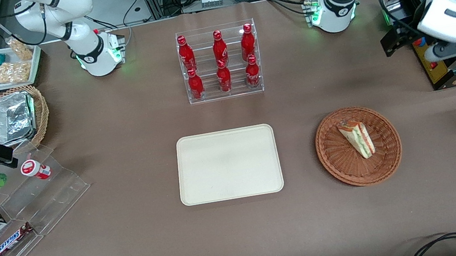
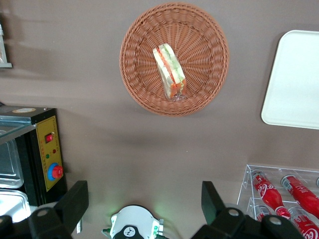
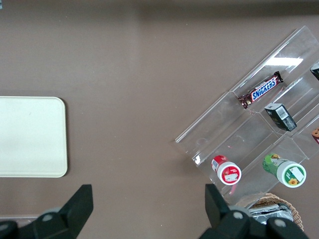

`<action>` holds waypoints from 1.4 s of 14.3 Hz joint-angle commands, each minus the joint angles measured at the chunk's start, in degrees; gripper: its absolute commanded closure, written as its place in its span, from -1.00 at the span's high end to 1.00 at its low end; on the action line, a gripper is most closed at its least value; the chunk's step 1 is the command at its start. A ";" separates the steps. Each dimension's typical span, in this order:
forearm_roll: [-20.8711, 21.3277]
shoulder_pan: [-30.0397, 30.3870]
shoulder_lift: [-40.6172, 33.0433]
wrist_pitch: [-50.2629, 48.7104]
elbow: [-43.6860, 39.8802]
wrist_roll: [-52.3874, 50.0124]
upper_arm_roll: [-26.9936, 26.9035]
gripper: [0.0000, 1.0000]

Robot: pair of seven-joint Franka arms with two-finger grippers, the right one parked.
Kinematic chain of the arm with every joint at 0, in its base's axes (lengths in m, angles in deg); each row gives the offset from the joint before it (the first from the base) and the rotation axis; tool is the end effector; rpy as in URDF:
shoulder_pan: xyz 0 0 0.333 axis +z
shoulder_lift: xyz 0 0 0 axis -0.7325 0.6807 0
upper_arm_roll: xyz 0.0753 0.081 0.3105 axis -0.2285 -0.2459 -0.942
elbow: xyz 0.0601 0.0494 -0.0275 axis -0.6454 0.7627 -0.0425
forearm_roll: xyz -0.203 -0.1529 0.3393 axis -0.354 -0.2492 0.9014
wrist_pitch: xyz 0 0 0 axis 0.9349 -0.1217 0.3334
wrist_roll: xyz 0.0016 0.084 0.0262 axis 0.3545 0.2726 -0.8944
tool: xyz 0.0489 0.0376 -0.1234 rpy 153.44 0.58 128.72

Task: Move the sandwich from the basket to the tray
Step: 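Move the left gripper down over the sandwich in the woven basket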

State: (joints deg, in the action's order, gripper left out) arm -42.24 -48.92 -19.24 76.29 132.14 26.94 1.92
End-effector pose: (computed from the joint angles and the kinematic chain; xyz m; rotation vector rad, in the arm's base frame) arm 0.5506 -0.1001 0.6118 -3.0477 -0.1449 0.2393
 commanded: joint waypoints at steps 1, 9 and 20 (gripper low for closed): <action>0.41 -0.73 4.00 0.18 -0.38 -1.42 -0.41 1.00; 0.76 1.55 10.08 27.73 16.99 -9.94 -0.94 1.00; 0.32 0.24 17.55 45.61 23.78 -24.71 -0.50 1.00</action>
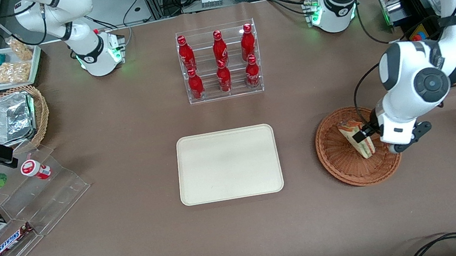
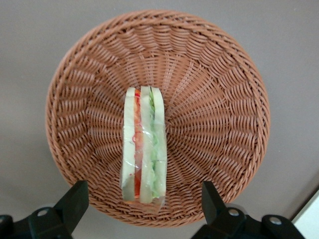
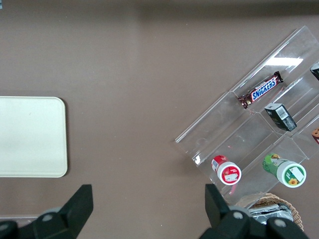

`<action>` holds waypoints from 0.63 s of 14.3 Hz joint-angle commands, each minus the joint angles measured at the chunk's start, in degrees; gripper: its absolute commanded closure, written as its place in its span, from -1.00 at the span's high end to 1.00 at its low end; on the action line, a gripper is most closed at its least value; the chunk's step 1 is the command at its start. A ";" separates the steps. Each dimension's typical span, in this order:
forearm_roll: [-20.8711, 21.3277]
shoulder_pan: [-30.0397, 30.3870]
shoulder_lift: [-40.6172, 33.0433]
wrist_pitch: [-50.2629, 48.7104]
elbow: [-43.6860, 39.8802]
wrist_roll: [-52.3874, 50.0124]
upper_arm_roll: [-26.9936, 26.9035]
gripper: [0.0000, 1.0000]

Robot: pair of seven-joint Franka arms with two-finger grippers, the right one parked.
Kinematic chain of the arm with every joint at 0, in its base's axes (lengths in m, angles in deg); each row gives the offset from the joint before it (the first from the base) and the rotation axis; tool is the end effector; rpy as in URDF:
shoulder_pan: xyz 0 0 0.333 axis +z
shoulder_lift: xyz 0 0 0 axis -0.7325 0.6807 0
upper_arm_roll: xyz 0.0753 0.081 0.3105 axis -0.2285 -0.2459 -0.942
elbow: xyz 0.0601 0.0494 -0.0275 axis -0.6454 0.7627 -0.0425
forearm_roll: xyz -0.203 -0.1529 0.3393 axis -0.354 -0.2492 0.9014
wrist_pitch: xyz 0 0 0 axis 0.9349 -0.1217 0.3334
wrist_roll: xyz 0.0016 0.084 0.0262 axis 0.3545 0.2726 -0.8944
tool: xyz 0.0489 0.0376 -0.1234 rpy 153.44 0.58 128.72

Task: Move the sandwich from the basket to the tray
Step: 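Close the left gripper on the wrapped sandwich wedge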

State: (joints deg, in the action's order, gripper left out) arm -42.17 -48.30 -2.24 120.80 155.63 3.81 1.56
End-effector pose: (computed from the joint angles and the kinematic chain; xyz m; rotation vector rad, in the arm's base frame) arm 0.6207 -0.1044 0.2879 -3.0140 -0.7523 0.1432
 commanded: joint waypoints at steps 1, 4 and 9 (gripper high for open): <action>0.33 -0.38 1.34 1.63 0.21 -1.59 -0.23 1.00; 0.42 -0.47 4.07 4.00 0.21 -1.77 -0.23 1.00; 0.42 -1.43 6.71 7.34 0.47 -5.46 -0.23 1.00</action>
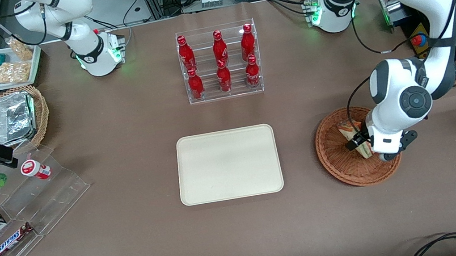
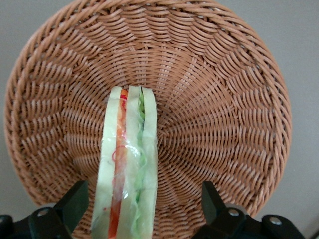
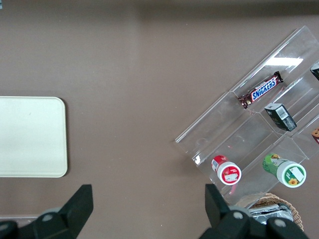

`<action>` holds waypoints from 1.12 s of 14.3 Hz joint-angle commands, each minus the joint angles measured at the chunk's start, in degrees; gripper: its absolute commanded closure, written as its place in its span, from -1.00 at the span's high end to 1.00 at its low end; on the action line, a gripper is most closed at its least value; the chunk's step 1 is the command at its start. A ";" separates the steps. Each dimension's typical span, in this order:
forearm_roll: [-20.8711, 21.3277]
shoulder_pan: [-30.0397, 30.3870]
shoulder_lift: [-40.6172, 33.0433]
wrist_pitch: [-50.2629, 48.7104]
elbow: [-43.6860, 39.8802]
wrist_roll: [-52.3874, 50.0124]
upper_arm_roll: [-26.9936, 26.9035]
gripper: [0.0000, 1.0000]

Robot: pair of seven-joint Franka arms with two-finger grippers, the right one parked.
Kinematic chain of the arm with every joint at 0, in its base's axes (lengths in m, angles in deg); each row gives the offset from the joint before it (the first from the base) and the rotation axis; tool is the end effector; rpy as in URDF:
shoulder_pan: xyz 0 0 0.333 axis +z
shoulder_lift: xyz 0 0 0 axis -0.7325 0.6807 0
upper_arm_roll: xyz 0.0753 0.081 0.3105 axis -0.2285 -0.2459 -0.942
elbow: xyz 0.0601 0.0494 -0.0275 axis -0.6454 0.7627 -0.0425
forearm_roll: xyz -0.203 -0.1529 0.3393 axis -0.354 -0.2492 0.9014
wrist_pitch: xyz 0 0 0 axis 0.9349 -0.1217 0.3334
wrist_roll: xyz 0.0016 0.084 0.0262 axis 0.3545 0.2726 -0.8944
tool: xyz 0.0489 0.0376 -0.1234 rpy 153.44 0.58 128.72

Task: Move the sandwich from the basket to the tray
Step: 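Close the left gripper on the wrapped sandwich wedge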

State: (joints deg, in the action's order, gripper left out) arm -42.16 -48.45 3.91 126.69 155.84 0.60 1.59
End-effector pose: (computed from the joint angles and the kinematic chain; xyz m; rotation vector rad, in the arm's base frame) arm 0.6257 -0.1088 0.2267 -3.0024 -0.8358 0.1646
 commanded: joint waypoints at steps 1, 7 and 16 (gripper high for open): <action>0.50 -1.46 1.00 1.46 0.44 -2.25 -0.26 1.00; 1.21 -1.37 0.30 0.76 0.18 -8.75 -0.43 -0.77; 1.21 -7.68 -0.76 -13.66 -13.70 -8.75 -0.17 -0.72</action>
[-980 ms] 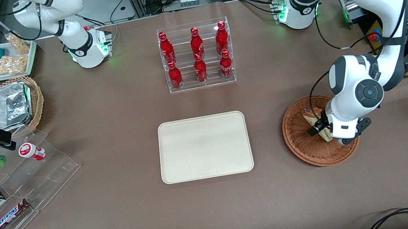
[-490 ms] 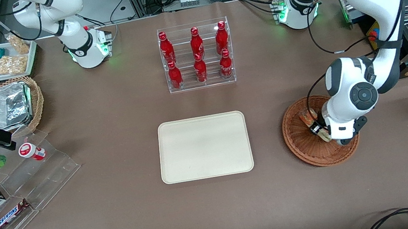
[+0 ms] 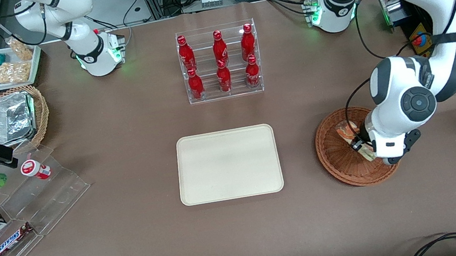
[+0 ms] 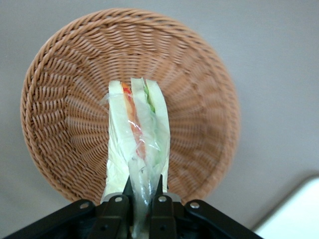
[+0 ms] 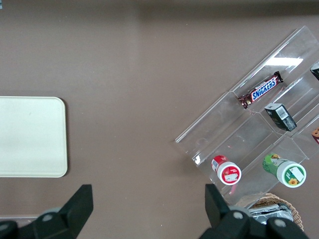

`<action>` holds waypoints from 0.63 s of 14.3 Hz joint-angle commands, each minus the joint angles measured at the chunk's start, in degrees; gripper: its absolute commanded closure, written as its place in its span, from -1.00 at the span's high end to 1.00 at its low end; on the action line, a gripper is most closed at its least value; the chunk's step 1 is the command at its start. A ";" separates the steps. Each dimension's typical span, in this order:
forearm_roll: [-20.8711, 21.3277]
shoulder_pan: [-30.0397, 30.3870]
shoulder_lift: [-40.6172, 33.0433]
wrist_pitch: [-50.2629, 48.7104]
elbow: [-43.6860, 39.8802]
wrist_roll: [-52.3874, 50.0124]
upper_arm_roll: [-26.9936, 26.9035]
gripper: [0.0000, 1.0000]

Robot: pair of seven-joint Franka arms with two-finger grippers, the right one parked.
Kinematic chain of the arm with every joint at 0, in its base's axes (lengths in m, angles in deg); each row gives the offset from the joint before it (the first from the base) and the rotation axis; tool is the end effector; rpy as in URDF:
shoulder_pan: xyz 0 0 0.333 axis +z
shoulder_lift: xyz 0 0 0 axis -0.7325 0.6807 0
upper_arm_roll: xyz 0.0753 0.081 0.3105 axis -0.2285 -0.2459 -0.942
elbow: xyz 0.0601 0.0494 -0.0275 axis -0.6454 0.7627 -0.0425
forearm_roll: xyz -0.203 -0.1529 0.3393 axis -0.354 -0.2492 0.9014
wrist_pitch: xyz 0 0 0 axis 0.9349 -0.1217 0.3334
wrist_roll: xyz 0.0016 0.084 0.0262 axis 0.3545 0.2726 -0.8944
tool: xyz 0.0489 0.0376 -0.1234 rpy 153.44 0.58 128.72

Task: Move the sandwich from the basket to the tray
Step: 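Lift the sandwich and carry it over the cream tray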

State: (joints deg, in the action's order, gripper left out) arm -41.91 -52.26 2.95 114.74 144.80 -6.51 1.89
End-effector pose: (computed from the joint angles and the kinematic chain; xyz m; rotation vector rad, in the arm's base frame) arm 0.6525 -0.1555 0.3091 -2.9607 -0.9164 0.1508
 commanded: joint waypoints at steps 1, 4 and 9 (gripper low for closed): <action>0.95 -6.15 0.46 -1.70 -3.62 -1.64 -0.47 -0.72; 2.17 -13.70 2.48 -1.35 -5.29 -1.55 -0.47 -0.75; 1.83 -21.28 15.03 0.57 -22.14 -1.99 -0.47 -0.73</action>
State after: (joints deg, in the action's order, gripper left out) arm -40.84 -71.40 10.30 115.22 133.84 -7.84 2.15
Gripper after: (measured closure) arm 0.868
